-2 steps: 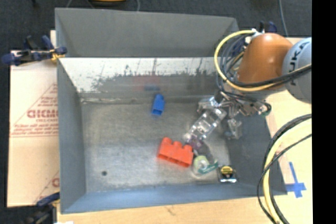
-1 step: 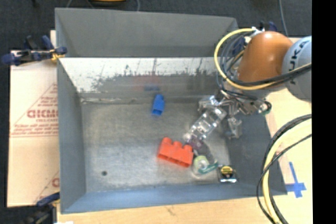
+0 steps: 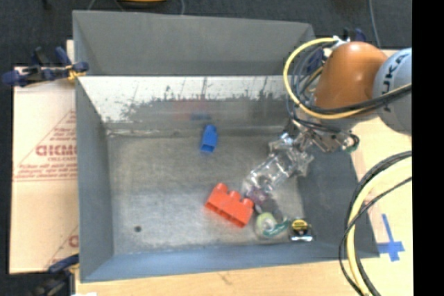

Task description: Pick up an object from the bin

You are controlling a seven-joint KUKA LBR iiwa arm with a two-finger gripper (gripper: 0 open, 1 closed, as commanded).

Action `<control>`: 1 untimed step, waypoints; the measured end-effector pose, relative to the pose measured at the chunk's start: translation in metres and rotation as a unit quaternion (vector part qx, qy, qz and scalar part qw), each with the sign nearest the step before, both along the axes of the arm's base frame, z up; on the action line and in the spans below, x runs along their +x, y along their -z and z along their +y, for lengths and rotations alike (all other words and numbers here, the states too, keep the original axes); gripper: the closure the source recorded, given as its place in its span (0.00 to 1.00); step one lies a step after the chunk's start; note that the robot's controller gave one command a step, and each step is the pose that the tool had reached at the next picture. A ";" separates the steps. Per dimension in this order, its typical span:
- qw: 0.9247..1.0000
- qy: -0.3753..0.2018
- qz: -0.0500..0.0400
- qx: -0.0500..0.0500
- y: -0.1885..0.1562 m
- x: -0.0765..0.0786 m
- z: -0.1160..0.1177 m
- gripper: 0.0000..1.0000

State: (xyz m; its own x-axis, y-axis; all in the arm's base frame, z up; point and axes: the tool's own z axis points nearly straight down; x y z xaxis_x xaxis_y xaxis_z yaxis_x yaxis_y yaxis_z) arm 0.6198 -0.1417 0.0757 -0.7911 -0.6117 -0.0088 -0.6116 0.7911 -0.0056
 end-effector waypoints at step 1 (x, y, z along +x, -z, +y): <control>1.000 0.002 0.001 -0.002 -0.055 0.002 -0.001 1.00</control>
Offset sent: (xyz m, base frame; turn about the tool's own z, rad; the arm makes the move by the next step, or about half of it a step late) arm 0.0002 0.0000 0.0518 0.0000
